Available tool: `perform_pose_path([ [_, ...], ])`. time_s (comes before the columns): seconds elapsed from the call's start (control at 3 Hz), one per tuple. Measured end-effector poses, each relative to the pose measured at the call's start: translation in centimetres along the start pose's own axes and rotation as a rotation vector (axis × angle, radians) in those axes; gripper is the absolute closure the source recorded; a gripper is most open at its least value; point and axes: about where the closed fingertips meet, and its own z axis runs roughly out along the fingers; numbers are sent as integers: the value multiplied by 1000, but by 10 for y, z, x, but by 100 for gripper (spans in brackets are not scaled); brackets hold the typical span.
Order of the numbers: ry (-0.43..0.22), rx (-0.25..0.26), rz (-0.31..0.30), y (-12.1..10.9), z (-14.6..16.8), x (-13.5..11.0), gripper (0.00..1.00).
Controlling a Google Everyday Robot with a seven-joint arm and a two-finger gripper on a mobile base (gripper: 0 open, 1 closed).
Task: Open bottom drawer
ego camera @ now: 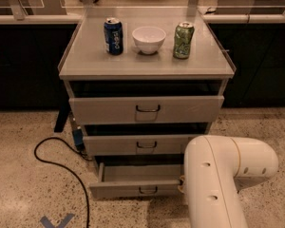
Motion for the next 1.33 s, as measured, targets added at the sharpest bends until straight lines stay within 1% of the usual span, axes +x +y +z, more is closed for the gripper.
perform_pose_path([
  [0.33, 0, 0, 0, 0, 0, 0, 81],
  [1.33, 0, 0, 0, 0, 0, 0, 12],
])
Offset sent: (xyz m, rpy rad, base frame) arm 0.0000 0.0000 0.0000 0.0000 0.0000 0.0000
